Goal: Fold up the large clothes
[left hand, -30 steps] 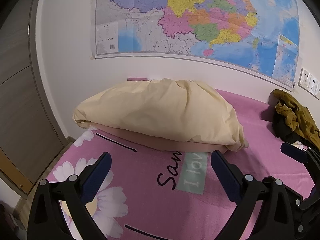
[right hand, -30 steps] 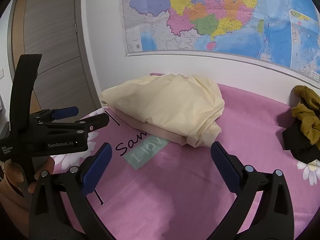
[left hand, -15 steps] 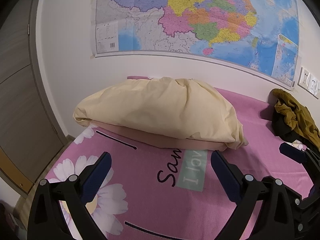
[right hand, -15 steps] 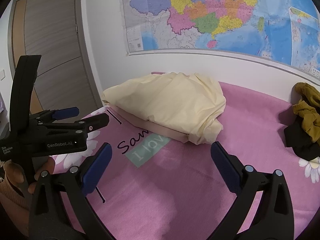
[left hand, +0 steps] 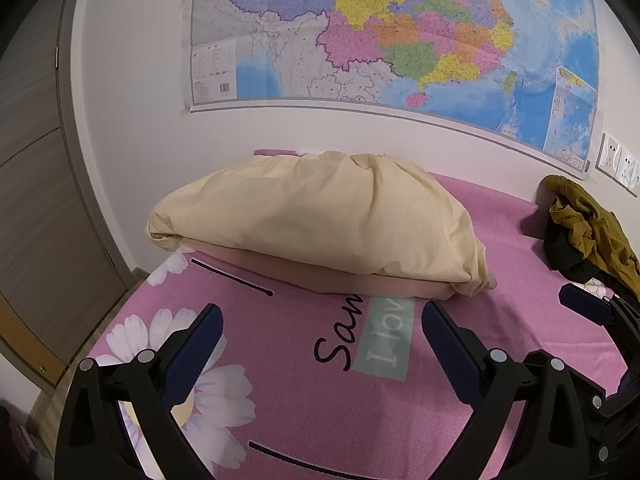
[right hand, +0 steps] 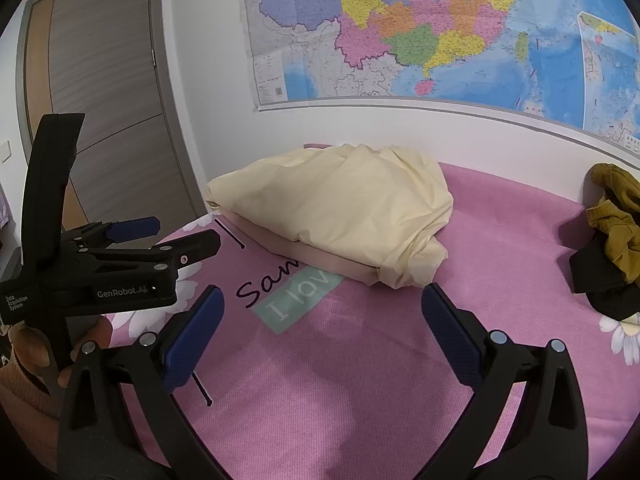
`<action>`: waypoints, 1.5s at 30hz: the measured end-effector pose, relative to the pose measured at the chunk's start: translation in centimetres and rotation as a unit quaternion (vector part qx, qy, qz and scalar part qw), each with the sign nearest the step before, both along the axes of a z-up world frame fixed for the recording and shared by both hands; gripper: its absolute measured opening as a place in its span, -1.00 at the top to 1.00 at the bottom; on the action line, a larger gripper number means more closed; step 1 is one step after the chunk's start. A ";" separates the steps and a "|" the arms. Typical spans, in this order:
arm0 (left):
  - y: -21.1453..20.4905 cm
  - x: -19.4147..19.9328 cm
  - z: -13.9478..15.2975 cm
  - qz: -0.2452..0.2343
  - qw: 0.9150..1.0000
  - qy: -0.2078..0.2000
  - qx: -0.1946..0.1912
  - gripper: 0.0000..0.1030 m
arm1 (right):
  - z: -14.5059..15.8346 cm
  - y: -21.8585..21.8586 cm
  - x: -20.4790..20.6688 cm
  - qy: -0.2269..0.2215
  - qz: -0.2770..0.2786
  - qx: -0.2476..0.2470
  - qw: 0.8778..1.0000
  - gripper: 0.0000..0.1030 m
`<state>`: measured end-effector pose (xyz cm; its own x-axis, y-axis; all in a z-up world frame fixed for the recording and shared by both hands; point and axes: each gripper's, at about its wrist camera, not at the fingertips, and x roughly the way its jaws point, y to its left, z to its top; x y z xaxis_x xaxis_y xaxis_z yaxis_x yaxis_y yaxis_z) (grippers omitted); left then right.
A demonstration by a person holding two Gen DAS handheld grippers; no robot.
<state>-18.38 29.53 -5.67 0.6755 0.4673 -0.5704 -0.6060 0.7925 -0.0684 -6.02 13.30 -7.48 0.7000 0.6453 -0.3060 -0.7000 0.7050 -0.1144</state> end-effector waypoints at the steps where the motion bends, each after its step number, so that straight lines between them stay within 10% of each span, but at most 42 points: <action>1: 0.0 0.0 0.0 0.000 1.000 0.000 0.000 -0.87 | 0.0 0.0 0.0 0.000 0.000 0.000 1.000 -0.89; 45: 0.0 0.0 0.0 -0.005 1.000 0.003 0.000 -0.87 | 0.4 0.2 -0.1 0.002 0.000 0.006 1.000 -0.89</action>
